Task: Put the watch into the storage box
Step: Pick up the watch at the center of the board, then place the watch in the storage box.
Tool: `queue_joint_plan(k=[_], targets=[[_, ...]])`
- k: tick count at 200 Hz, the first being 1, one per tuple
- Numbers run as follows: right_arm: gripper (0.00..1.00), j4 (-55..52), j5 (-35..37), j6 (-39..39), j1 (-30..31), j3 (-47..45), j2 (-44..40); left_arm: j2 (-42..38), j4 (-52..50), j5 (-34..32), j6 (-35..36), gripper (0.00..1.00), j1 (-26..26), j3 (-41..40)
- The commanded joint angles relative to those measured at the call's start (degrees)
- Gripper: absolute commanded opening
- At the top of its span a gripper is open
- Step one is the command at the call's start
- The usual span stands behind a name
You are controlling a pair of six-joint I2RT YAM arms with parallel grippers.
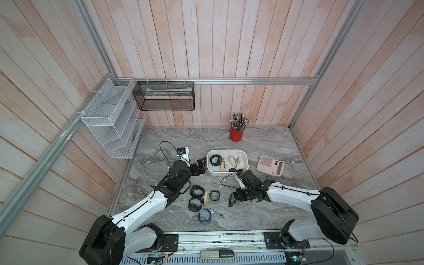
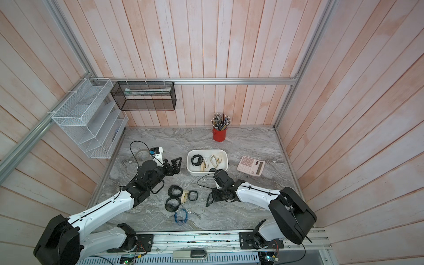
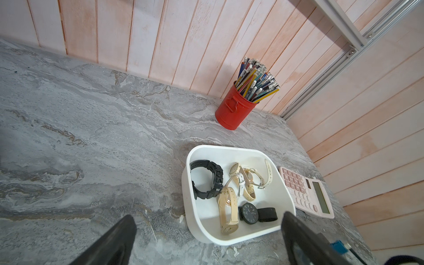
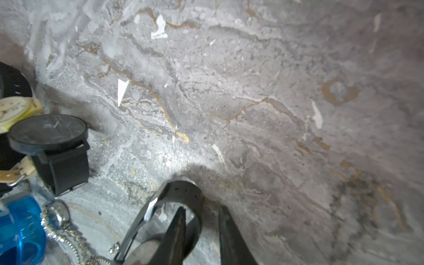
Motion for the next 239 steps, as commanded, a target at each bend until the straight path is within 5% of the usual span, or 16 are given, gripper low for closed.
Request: queue_joint_plan(k=[1, 48, 173, 239], targets=[[0.21, 0.25, 1.03, -0.11, 0.50, 1.84, 2.01, -1.01, -0.46, -0.51, -0.09, 1.00, 0.40, -0.77], [0.00, 0.14, 1.13, -0.40, 0.59, 3.44, 3.21, -1.01, -0.41, -0.51, -0.17, 0.99, 0.56, -1.15], [0.00, -15.89, 7.62, -10.49, -5.03, 22.83, 0.25, -1.36, -1.72, -0.86, 0.35, 1.00, 0.92, -2.13], [0.00, -6.39, 9.18, -11.86, -11.75, 28.01, 5.04, -3.29, -3.21, -1.64, 0.95, 1.00, 1.16, -2.49]])
